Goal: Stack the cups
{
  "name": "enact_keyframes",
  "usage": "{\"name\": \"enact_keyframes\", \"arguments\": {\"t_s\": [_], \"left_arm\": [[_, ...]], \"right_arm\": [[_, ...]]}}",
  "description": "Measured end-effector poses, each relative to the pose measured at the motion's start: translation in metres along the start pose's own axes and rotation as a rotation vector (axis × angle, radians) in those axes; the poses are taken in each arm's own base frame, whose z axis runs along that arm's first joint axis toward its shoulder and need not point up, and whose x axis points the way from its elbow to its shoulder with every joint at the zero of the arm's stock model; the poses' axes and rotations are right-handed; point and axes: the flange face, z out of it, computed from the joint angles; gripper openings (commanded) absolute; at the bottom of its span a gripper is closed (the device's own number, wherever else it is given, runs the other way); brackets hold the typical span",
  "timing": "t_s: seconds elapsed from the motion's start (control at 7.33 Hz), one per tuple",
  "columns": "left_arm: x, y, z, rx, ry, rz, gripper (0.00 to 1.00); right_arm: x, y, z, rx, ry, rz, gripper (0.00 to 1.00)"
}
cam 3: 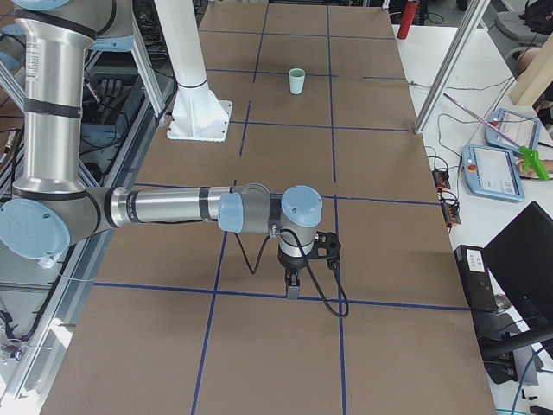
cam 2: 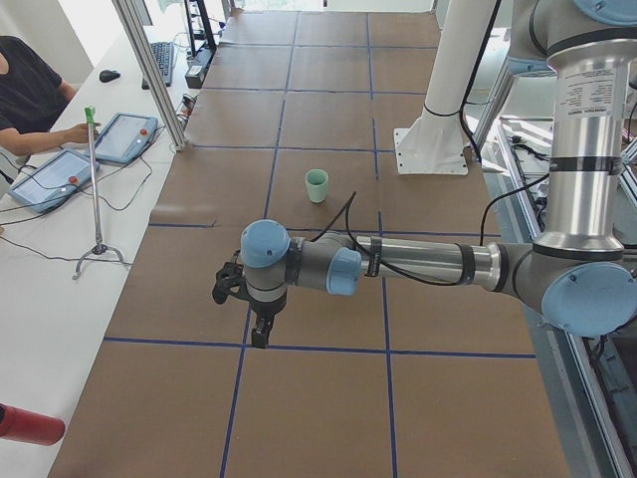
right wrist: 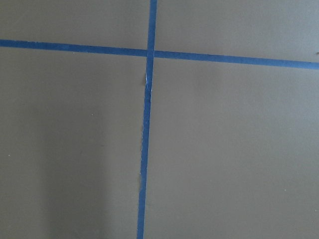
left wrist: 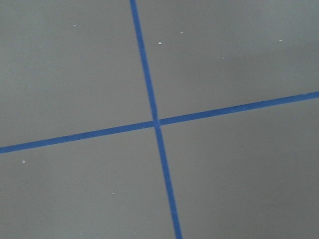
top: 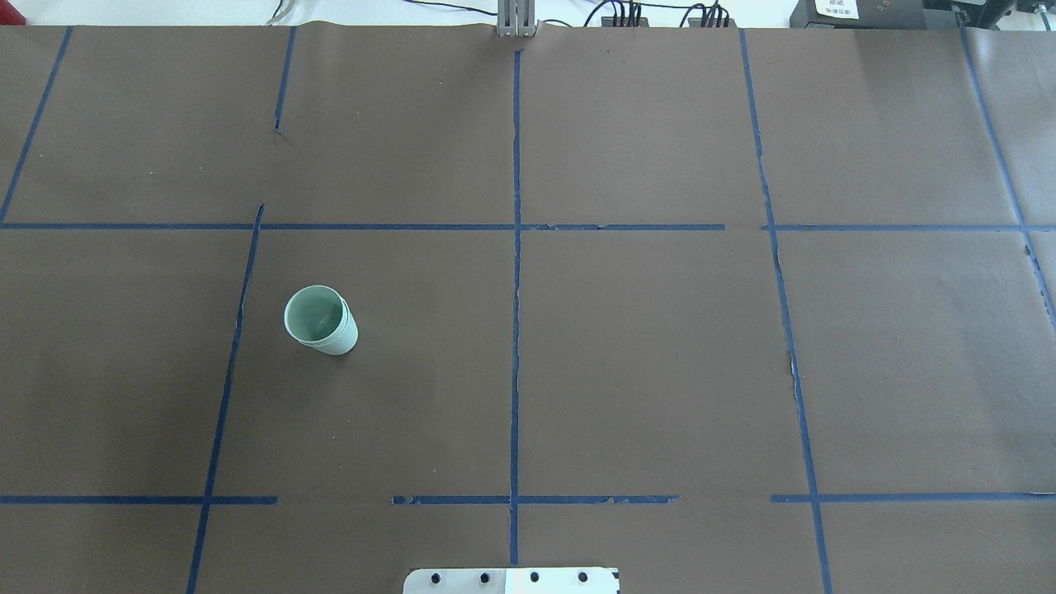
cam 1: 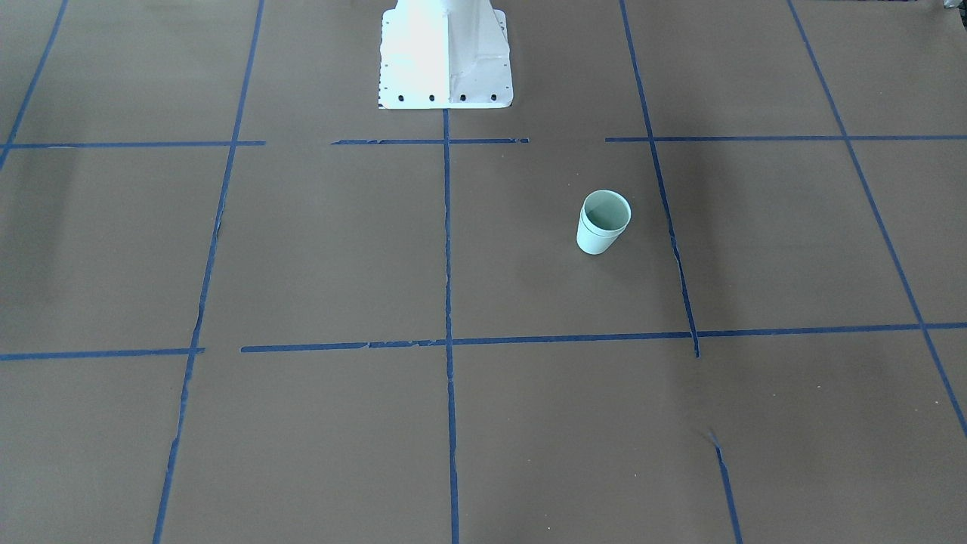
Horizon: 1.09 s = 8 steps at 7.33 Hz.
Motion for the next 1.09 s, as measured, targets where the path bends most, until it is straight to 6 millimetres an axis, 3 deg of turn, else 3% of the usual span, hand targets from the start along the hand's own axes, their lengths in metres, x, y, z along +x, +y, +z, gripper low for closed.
{"name": "enact_keyframes", "arguments": {"t_s": [0.27,1.09], "left_arm": [[-0.0184,0.0114,0.0055,-0.033,0.0,-0.04,1.0],[-0.0191,0.0136,0.0083,-0.08,0.033,-0.091,1.0]], "right_arm": [[0.0,0.0,0.0,0.0,0.0,0.0,1.0],[-0.0001,0.0,-0.0001,0.0,0.0,0.0,1.0]]}}
